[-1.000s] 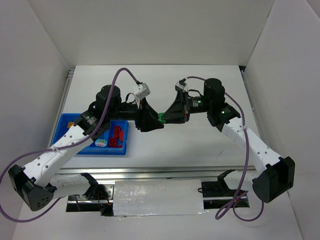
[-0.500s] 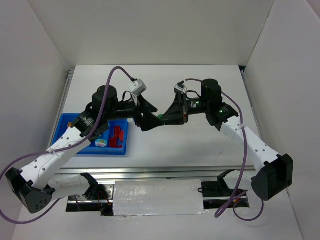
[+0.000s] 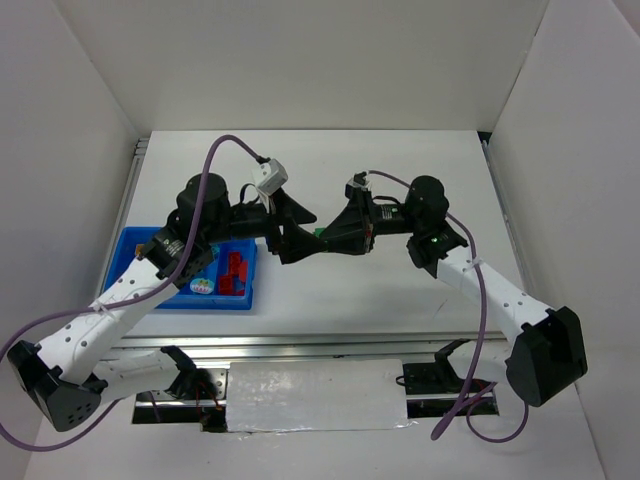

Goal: Sort the legos into containers by color

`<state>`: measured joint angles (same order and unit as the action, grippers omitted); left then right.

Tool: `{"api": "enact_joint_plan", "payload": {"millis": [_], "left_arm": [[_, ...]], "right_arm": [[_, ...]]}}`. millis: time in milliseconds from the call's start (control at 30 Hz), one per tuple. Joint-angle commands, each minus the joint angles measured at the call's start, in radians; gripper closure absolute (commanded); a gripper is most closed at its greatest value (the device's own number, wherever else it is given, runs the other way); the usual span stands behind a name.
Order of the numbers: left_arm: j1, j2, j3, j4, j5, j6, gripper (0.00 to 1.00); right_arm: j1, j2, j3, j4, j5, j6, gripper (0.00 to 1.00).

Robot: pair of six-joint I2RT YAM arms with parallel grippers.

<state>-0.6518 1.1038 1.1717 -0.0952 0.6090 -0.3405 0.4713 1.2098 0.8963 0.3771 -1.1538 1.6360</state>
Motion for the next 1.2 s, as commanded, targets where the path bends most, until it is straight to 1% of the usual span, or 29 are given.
{"api": "enact_joint_plan", "payload": {"millis": [0,167,267,333,400,433,467,500,633,667,733,800,833,900,933,1000,1033,1067,1100,1167], "left_arm": [[-0.006,-0.025,-0.006,0.088,0.061,0.024,0.11],[-0.006,-0.013,0.011,0.086,0.069,0.024,0.12],[-0.006,0.005,0.034,0.081,0.086,0.011,0.13],[-0.006,0.025,0.048,0.075,0.093,0.003,0.15],[-0.006,0.037,0.054,0.071,0.092,0.0,0.2],[-0.006,0.036,0.057,0.071,0.086,-0.005,0.24],[-0.006,0.036,0.059,0.071,0.083,-0.006,0.35],[-0.006,0.034,0.059,0.071,0.077,-0.008,0.4],[-0.008,0.025,0.062,0.069,0.057,-0.008,0.46],[-0.008,0.028,0.063,0.068,0.054,-0.008,0.51],[-0.006,0.028,0.066,0.064,0.049,-0.006,0.53],[-0.006,0.03,0.066,0.065,0.034,-0.008,0.53],[-0.006,0.028,0.066,0.064,0.029,-0.008,0.52],[-0.006,0.024,0.063,0.061,0.006,-0.008,0.44],[-0.006,0.021,0.062,0.061,0.005,-0.008,0.39],[-0.006,0.019,0.065,0.051,-0.006,-0.002,0.33],[-0.006,0.019,0.066,0.046,-0.011,0.004,0.26],[-0.006,0.019,0.068,0.042,-0.018,0.006,0.22],[-0.006,0.019,0.068,0.035,-0.025,0.006,0.19],[-0.006,0.019,0.068,0.034,-0.02,0.012,0.19]], "right_arm": [[0.007,-0.02,-0.03,0.357,0.011,0.273,1.0],[0.006,-0.021,0.001,0.283,0.012,0.239,1.0],[0.007,-0.015,0.003,0.292,0.02,0.249,1.0],[0.007,-0.012,0.006,0.29,0.02,0.246,1.0],[0.007,-0.01,0.007,0.27,0.02,0.232,1.0],[0.007,-0.009,0.006,0.26,0.02,0.225,1.0],[0.007,-0.01,0.006,0.25,0.02,0.21,1.0],[0.006,-0.01,0.006,0.232,0.02,0.205,1.0],[0.007,-0.01,0.007,0.209,0.025,0.186,1.0],[0.007,-0.01,0.013,0.195,0.023,0.176,1.0],[0.007,-0.003,0.018,0.18,0.022,0.163,1.0],[0.007,-0.001,0.02,0.158,0.02,0.148,1.0],[0.007,0.0,0.016,0.157,0.02,0.144,1.0],[0.006,0.002,0.012,0.154,0.02,0.14,1.0],[0.007,0.004,0.007,0.154,0.02,0.14,1.0],[0.007,0.005,0.003,0.158,0.019,0.14,1.0],[0.007,0.004,0.003,0.158,0.017,0.14,1.0],[0.007,0.005,0.003,0.157,0.016,0.14,1.0],[0.006,0.005,0.004,0.154,0.014,0.139,1.0],[0.006,0.008,0.004,0.155,0.012,0.137,1.0]]}}
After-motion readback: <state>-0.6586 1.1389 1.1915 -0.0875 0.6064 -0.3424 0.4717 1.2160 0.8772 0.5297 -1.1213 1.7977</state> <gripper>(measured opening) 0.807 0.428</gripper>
